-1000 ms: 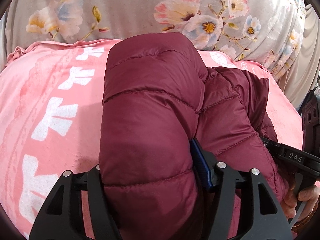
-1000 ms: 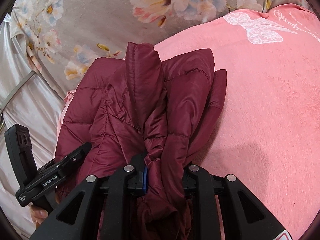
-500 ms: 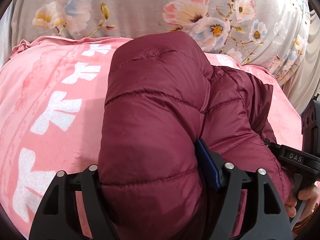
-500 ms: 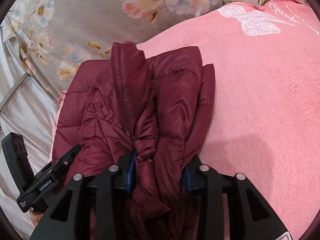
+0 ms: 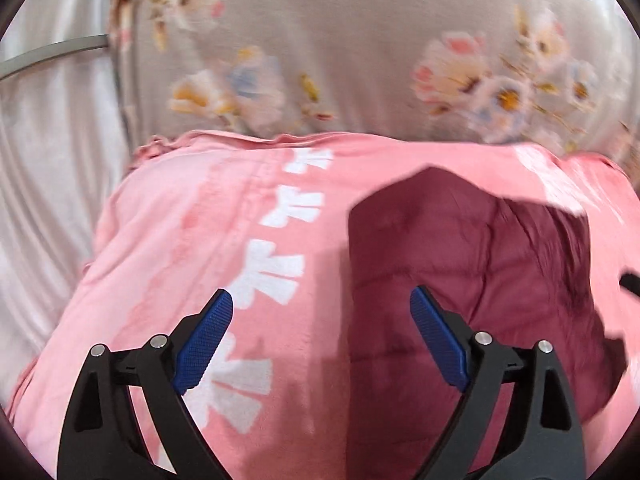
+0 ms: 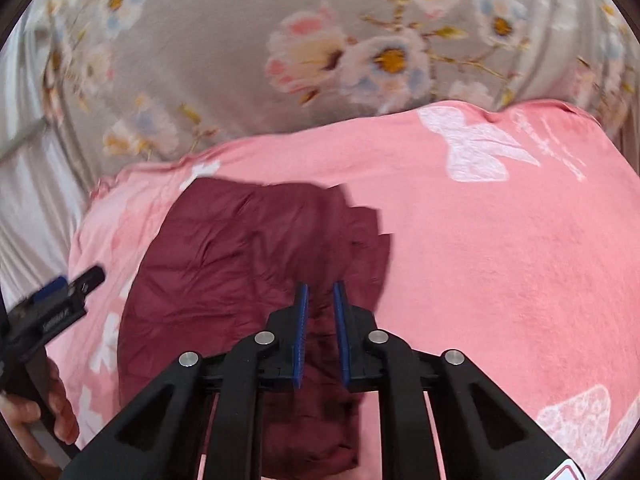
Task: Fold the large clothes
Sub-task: 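Lower the folded bundle onto the blanket and open both grippers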
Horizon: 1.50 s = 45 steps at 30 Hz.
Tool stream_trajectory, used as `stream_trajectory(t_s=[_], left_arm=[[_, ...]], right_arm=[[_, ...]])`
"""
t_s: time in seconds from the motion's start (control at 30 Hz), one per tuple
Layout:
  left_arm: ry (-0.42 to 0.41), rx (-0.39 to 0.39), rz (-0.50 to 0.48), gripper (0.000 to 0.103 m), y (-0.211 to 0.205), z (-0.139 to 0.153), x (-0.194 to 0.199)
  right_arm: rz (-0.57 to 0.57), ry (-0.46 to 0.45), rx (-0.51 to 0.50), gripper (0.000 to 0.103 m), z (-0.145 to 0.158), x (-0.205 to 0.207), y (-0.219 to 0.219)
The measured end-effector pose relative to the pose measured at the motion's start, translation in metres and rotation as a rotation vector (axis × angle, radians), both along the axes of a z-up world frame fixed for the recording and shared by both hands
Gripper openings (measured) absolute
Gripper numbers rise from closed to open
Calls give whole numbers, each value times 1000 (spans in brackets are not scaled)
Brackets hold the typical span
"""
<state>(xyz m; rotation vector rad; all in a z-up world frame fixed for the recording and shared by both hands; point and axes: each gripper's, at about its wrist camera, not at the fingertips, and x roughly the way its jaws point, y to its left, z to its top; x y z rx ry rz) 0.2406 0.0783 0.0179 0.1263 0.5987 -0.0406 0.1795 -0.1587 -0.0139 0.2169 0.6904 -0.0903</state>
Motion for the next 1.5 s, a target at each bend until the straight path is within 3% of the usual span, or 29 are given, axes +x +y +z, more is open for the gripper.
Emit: stream_trajectory(t_s=[0.13,0.33,0.63,1.23,1.4,1.5], left_arm=[[70,-26,7,87,-25,-10,12],[160,-21,26,88,-39,-49,29],[150,8,21,88,-48,-71,29],[125,-19,44,90,-53,-94,30],[189,-93,19,89,-38,-83,27],[199,-123,15,87,-18,-65,-5]], right_arm=[[-27,81,-44,7,-35,20,7],[-16,86,-62,4,-53,25,6],[-2,51,-77,3,-71,25,9],[25,49,-12,4,-79,27,0],[72,42,59,7,-43,-22,-10],[101,73,48,7,-43,-46,-3]])
